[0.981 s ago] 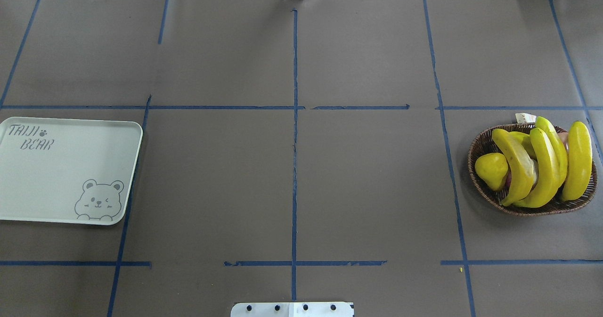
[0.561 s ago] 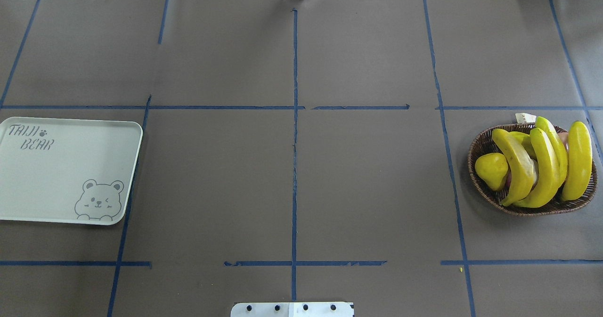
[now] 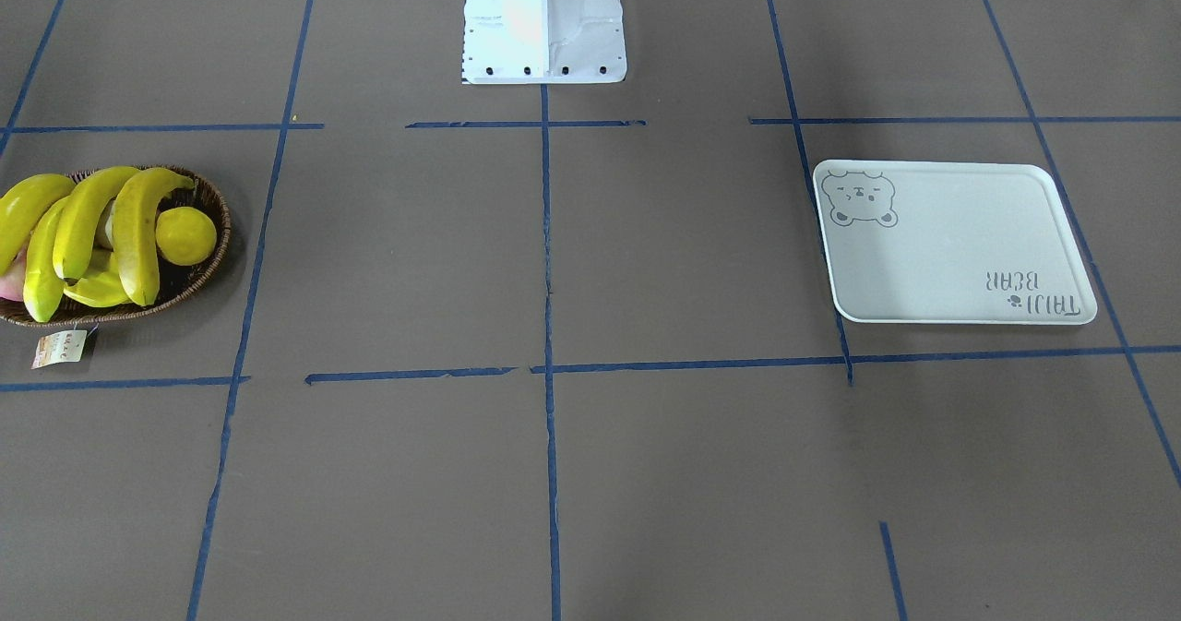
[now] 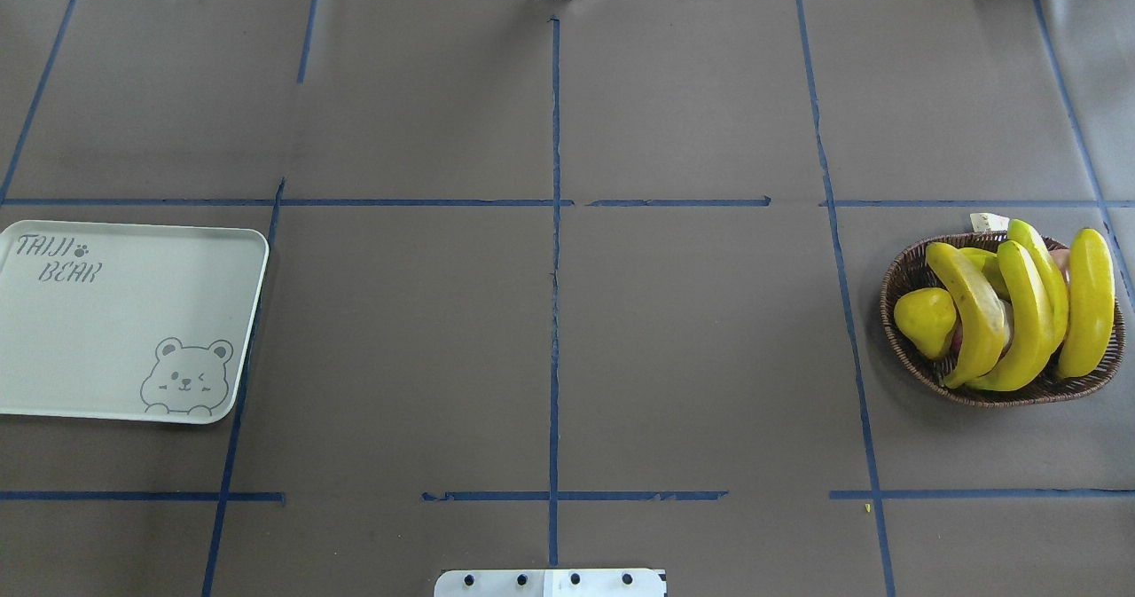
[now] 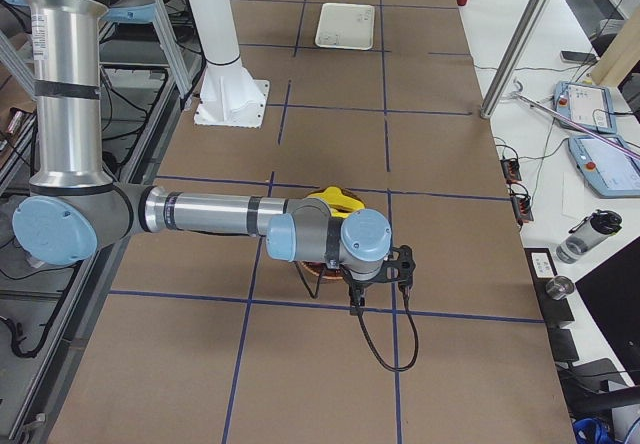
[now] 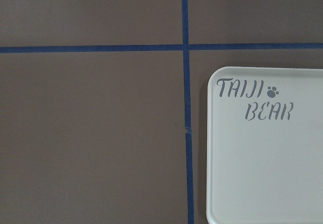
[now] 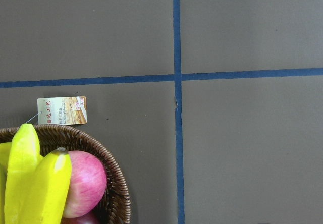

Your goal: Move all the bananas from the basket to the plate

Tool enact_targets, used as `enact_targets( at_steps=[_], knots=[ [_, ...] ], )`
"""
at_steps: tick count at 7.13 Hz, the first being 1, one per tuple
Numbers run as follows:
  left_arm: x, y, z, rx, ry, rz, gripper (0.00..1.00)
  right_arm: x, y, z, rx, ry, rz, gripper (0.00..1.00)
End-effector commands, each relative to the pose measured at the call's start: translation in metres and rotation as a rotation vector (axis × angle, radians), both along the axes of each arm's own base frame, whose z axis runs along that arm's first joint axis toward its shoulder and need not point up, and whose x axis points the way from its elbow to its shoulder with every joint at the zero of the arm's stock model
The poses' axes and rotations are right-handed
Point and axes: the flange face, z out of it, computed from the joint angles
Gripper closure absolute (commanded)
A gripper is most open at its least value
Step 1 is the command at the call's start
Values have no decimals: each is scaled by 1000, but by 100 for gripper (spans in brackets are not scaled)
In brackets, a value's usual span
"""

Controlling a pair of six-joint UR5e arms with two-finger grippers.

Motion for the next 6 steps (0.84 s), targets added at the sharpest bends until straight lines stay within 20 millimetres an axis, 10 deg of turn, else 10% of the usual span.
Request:
enact_targets(
  at_steps=[1, 6],
  knots=[
    [1, 0, 0, -1, -1, 2, 0, 0, -2, -9, 14, -1, 4, 0],
    [0, 0, -1, 3, 0, 1, 0, -1, -5, -15, 23, -16, 4, 0]
  ],
)
